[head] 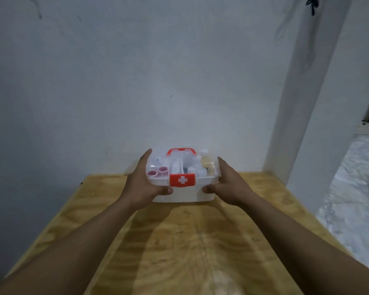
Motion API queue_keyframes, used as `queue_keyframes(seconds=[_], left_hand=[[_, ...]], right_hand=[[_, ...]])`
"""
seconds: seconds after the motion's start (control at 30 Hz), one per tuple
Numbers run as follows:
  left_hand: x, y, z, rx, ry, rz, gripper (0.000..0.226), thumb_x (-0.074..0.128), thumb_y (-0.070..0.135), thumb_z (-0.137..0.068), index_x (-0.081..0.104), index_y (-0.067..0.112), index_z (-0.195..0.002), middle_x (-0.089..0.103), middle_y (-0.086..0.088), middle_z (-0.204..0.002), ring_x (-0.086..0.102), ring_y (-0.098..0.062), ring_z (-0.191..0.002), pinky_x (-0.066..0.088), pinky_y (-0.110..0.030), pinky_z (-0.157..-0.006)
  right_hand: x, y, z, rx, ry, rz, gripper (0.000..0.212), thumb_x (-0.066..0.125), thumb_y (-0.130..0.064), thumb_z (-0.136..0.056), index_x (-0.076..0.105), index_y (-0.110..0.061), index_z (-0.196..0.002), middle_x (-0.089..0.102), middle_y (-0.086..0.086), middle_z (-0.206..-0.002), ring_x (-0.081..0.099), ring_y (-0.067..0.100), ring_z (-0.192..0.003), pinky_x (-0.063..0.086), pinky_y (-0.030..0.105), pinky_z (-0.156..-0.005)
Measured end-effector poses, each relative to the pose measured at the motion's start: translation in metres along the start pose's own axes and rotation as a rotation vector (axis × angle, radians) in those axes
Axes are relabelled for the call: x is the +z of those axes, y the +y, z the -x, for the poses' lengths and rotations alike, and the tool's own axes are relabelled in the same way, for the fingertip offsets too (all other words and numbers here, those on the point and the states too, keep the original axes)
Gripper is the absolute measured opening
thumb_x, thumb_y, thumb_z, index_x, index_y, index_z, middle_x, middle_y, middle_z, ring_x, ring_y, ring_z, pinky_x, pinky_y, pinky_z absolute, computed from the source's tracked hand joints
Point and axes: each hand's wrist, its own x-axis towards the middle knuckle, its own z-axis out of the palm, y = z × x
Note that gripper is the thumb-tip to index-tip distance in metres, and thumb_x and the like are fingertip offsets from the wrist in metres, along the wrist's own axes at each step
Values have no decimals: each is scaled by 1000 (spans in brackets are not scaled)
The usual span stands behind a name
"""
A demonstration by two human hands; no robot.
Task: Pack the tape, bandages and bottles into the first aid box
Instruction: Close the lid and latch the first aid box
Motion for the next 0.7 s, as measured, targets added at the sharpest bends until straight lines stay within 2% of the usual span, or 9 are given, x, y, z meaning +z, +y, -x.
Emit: queue_keyframes(seconds=[0.13,0.2,0.37,0.47,0.57,0.63,0.7], left_hand=[[14,-8,-17,-31,-10,-20,121,96,20,-59,21,25,-155,49,3,-144,53,-15,-119,47,-22,-84],[17,-10,-24,-40,-1,-38,119,95,20,-60,23,25,-154,48,3,-145,52,-14,-119,47,-22,-84],[17,-14,-33,-61,-4,-93,121,96,26,-59,21,27,-154,46,0,-148,51,-24,-128,49,-38,-97],[17,-12,-31,-67,-8,-104,118,94,25,-61,21,27,-153,46,1,-147,51,-24,-128,50,-37,-96],[17,-8,-27,-88,-9,-135,122,94,25,-62,16,27,-156,42,0,-151,49,-26,-131,50,-38,-96],[14,0,-26,-134,-30,-137,129,94,25,-63,6,28,-158,36,-1,-156,45,-28,-135,49,-44,-100],[8,14,-16,-164,-61,-80,125,91,14,-67,6,27,-158,37,0,-154,44,-29,-136,49,-44,-100]], right_hand=[[2,14,-22,-12,-9,-4,82,85,-18,-74,40,-29,-142,56,-9,-131,57,19,-116,56,41,-93],[5,19,-30,-4,-18,-18,82,84,-17,-76,38,-29,-144,56,-8,-133,57,19,-117,56,41,-93],[8,28,-43,-3,-29,-35,81,84,-20,-76,37,-33,-141,57,-10,-128,58,19,-116,56,44,-93],[8,27,-41,11,-33,-31,84,83,-19,-79,34,-30,-145,56,-5,-137,58,22,-121,57,43,-93],[7,24,-40,39,-49,20,108,83,-20,-81,9,-24,-160,48,1,-151,54,28,-131,52,45,-101],[0,11,-32,90,-76,55,118,81,-16,-83,-9,-22,-161,40,4,-158,50,29,-135,49,42,-102],[-18,-2,-18,86,-82,116,118,80,-14,-84,-9,-23,-161,32,5,-162,44,28,-140,47,40,-104]])
